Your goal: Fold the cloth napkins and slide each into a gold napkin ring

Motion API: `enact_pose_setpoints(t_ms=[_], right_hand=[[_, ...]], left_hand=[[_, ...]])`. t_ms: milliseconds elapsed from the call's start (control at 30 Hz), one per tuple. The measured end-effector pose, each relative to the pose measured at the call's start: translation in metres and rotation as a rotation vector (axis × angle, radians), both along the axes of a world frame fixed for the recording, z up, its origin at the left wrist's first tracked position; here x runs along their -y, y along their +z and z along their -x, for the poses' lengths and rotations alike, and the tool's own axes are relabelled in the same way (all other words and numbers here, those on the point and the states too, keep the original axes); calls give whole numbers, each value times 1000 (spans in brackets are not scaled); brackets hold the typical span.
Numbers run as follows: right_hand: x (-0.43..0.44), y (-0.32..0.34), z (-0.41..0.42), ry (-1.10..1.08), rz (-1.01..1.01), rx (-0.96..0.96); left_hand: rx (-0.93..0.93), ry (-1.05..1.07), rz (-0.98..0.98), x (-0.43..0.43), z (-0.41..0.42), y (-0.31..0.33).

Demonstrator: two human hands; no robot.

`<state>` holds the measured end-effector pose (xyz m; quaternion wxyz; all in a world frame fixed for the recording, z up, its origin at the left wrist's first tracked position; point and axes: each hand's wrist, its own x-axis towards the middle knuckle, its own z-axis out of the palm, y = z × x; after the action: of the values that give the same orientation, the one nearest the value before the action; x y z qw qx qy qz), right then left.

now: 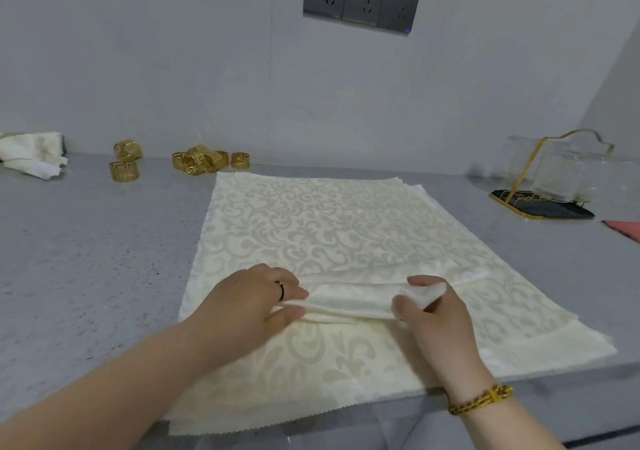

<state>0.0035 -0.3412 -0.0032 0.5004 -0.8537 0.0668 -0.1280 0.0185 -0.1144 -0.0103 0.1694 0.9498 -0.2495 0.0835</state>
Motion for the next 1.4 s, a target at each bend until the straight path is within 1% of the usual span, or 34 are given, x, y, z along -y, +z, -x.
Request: enact_pose_setpoints(t_ms=[100,133,167,233,267,300,367,433,500,567,600,633,667,733,767,800,833,900,967,1100,1167,1233,1300,1400], right_hand=[[18,2,-3,-12,190,-124],[22,4,-6,-23,220,-112],[27,7,-9,-36,254,-65],[28,19,-19,-30,394,71],[25,27,-26,33,499,107],[20,35,-33,145,618,107],[6,46,-48,418,857,29],[-6,49,-59,594,1076,-23],[-9,46,-64,619,1240,-33],[-3,37,-64,571,1275,-17],[2,31,-63,523,1235,18],[9,24,-62,450,1149,68],[15,17,-59,345,1002,110],[25,9,-51,40,562,166],[30,7,-48,-100,351,171],[35,8,-45,-208,191,148],[39,9,-45,-285,78,111],[50,14,-47,-377,-168,40],[60,20,-57,-429,-390,-21],[66,27,-72,-475,-691,-79],[63,28,-75,-445,-827,-136],[55,26,-76,-345,-983,-169],[43,23,-75,-255,-1073,-204],[30,23,-71,-202,-1065,-272]], left_hand=[[144,5,-68,0,0,-2],[190,-9,-78,-1,0,-3],[197,-27,-80,0,1,-3],[229,-39,-43,2,2,-4],[233,-37,-51,2,2,-4],[233,-20,-68,3,1,-3],[216,3,-91,4,1,-3],[191,25,-88,4,2,-5],[198,23,-52,2,1,-8],[192,29,0,1,3,-8],[186,4,35,1,4,-8],[156,-16,80,1,3,-8],[134,-25,148,0,1,-11],[124,11,195,-2,-3,-19],[160,10,212,-1,-3,-20],[193,-11,223,0,-4,-20],[177,-12,217,0,-3,-18],[142,30,228,0,-3,-18],[131,17,251,-1,-2,-18],[60,23,251,0,0,-17],[49,20,233,0,0,-17],[65,24,206,0,-1,-18],[67,42,219,0,0,-17],[91,6,169,1,2,-13]])
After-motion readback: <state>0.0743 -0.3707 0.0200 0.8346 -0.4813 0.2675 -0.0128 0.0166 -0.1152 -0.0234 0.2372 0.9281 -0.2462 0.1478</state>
